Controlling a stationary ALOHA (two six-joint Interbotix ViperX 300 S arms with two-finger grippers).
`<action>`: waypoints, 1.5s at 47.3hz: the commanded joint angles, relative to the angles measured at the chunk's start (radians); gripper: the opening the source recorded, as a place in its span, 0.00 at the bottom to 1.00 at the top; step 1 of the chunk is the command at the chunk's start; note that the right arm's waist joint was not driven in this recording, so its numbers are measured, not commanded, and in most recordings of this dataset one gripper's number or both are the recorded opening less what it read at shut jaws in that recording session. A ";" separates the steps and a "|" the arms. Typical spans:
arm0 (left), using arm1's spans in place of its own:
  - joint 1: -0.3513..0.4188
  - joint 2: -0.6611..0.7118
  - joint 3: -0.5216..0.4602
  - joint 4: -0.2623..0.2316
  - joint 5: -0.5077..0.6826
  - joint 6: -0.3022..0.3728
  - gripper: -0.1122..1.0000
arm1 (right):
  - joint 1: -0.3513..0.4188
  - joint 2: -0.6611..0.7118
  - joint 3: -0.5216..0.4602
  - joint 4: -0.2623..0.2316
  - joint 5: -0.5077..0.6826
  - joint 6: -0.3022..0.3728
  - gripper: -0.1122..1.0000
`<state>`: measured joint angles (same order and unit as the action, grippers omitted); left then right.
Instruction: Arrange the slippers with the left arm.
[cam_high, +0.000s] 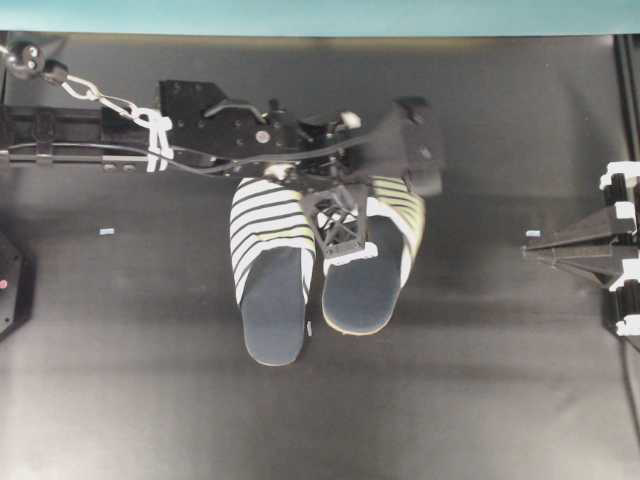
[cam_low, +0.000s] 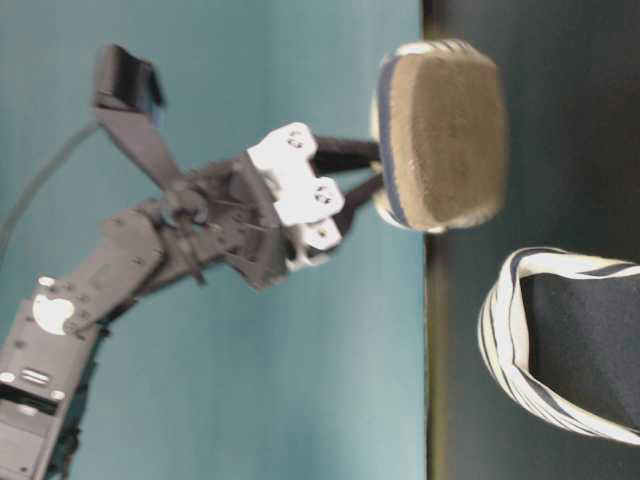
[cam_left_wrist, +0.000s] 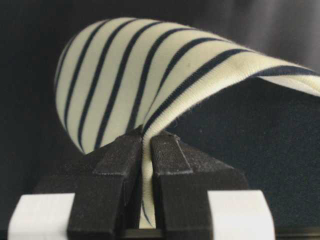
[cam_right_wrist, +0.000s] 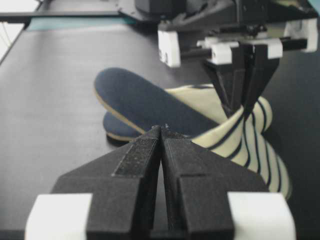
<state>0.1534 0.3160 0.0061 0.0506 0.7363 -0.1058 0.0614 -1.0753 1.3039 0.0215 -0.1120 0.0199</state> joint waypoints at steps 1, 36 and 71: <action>0.014 0.000 0.008 0.003 0.008 -0.040 0.11 | 0.000 0.005 -0.008 0.002 -0.009 0.006 0.10; -0.026 0.067 0.041 0.003 -0.051 -0.049 0.11 | 0.002 0.005 -0.003 0.009 -0.011 0.008 0.10; -0.044 0.071 0.069 0.003 -0.117 -0.054 0.76 | 0.000 0.006 -0.002 0.009 -0.037 0.006 0.10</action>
<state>0.1074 0.3942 0.0813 0.0506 0.6320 -0.1641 0.0614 -1.0753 1.3085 0.0276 -0.1365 0.0215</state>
